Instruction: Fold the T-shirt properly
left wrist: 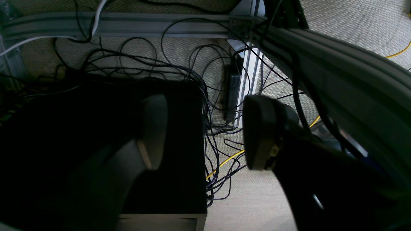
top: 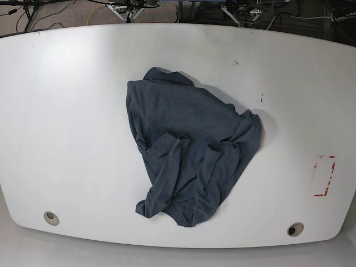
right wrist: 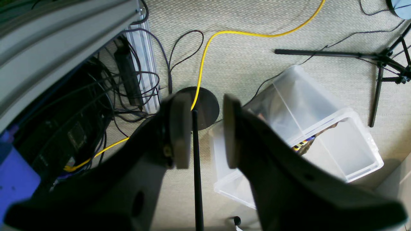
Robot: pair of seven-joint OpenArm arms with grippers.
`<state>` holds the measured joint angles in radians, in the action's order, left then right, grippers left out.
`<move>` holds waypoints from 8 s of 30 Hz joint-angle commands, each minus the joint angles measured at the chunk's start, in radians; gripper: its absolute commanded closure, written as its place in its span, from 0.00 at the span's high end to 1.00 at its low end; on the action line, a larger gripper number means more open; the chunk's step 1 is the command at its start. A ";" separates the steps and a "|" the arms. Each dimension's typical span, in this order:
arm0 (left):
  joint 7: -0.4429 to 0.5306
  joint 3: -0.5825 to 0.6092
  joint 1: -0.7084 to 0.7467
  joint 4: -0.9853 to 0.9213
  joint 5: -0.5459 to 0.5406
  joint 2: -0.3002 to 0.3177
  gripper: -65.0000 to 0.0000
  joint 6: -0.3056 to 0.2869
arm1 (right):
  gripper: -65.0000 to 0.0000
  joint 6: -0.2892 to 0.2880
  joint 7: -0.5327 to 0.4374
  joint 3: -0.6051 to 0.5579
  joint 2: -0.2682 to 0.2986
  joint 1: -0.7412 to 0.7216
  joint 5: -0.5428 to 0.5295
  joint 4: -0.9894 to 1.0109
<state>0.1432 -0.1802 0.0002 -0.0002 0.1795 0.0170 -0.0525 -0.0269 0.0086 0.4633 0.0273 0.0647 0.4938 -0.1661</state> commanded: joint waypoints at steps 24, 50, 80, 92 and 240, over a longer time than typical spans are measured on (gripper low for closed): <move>0.058 0.014 0.026 0.027 -0.009 0.006 0.53 0.002 | 0.26 -0.006 -0.092 -0.001 -0.008 0.081 -0.015 -0.034; 0.050 0.017 0.042 0.028 -0.010 0.011 0.53 0.003 | 0.25 0.000 -0.086 0.001 -0.010 0.080 -0.002 -0.047; 0.006 0.010 0.222 0.376 -0.003 0.001 0.53 0.002 | 0.25 0.005 -0.111 -0.001 -0.041 0.169 -0.021 -0.169; -0.005 -0.012 0.263 0.376 -0.002 0.011 0.52 0.003 | 0.25 -0.001 -0.130 0.001 -0.042 0.180 -0.019 -0.174; -0.024 -0.229 0.951 1.968 -0.297 0.039 0.58 -0.015 | 0.27 -0.110 -0.071 -0.113 -0.161 0.800 -0.106 -1.784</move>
<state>0.0967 -0.4034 0.9600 1.9549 -0.1116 0.0456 -0.0750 -0.1436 -0.0334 0.3515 -0.1329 0.8757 0.3943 -1.9339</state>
